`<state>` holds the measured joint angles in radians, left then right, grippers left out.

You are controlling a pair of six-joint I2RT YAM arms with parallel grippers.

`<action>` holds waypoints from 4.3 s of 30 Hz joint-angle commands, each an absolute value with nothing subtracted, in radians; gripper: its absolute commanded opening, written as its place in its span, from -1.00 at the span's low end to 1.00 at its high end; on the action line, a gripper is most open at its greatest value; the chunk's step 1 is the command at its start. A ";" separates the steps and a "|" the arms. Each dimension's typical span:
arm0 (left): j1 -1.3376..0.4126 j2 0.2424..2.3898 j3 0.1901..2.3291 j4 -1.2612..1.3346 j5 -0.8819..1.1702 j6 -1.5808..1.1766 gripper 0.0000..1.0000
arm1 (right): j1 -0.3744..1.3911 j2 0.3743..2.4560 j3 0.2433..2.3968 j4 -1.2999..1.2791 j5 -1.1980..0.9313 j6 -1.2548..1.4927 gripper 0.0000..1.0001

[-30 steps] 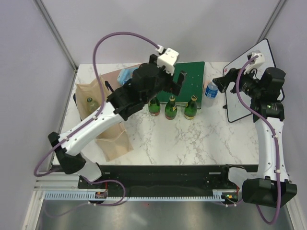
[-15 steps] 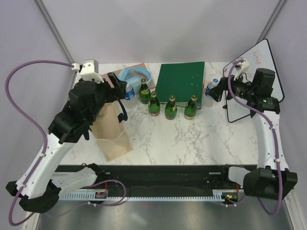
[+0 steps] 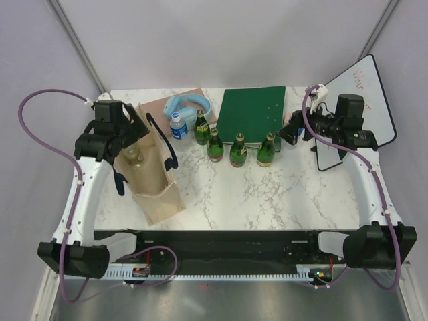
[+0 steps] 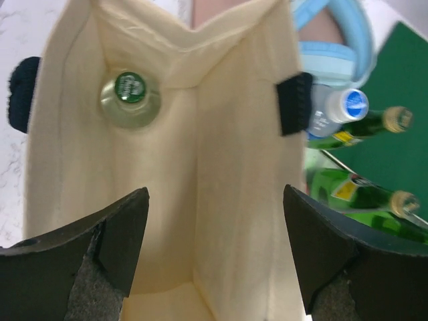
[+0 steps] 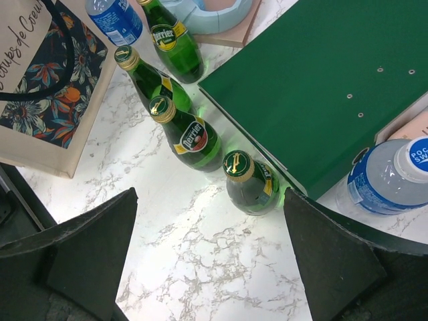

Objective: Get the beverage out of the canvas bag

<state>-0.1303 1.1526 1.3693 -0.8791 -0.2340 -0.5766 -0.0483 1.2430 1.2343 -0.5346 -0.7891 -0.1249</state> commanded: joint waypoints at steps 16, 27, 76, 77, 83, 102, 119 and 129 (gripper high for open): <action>-0.020 1.410 1.270 -0.662 -0.448 -0.519 0.54 | -0.006 1.281 1.282 -0.528 -0.712 -0.146 0.96; -0.003 1.500 1.244 -0.548 -0.520 -0.471 0.47 | -0.006 1.278 1.282 -0.537 -0.699 -0.158 0.96; 0.015 0.907 1.270 -0.558 0.058 -0.085 -0.95 | 0.092 1.301 1.345 -0.601 -0.815 -0.184 0.96; 0.015 0.897 1.279 -0.566 0.070 -0.077 -0.96 | 0.100 1.302 1.350 -0.598 -0.816 -0.183 0.96; 0.012 0.854 1.334 -0.597 0.155 -0.066 -0.95 | 0.166 1.318 1.370 -0.583 -0.822 -0.163 0.96; 0.012 0.883 1.589 -0.611 0.388 -0.107 -0.95 | 0.184 1.332 1.427 -0.571 -0.819 -0.147 0.96; -0.158 0.976 1.638 -0.535 0.470 -0.192 -0.95 | 0.153 1.278 1.390 -0.571 -0.750 -0.158 0.96; -0.538 1.095 1.605 -0.465 0.219 -0.091 -0.95 | 0.110 1.238 1.335 -0.574 -0.747 -0.158 0.96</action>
